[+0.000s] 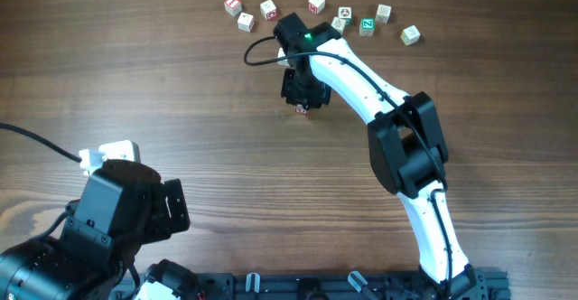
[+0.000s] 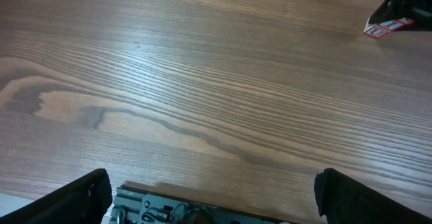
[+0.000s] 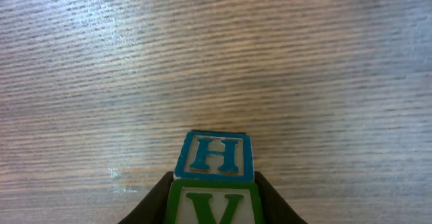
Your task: Form a tower
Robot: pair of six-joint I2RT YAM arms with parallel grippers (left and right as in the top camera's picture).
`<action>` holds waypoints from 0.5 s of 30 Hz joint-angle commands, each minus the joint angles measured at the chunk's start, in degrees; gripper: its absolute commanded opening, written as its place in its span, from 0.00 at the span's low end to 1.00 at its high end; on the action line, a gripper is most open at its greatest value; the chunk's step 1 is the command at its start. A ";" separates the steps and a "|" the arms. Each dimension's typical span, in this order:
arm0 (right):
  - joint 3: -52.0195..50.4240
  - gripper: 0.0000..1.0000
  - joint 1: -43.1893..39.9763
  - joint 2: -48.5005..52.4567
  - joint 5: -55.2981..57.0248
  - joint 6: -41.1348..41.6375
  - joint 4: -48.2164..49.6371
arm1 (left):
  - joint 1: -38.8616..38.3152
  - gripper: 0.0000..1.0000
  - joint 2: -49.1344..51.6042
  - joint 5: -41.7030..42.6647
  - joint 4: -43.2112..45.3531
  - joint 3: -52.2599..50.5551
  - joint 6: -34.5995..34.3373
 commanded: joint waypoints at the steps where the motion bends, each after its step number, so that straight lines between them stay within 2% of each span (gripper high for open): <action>1: 1.25 0.20 0.09 2.23 2.21 -2.71 0.66 | 0.31 1.00 -0.15 -0.94 -0.02 0.04 0.90; 6: 1.99 0.22 -0.04 2.23 3.26 -4.20 0.52 | 0.31 1.00 -0.15 -0.94 -0.02 0.04 0.87; 10: 2.16 0.34 -0.04 2.23 3.19 -4.15 0.33 | 0.31 1.00 -0.15 -0.94 -0.02 0.04 0.87; 12: 3.26 0.36 -0.04 2.23 3.21 -4.24 -0.26 | 0.31 1.00 -0.15 -0.94 -0.02 0.04 0.87; 15: 5.42 0.58 -0.04 2.23 3.23 -4.44 -1.11 | 0.31 1.00 -0.15 -0.94 -0.02 0.04 0.90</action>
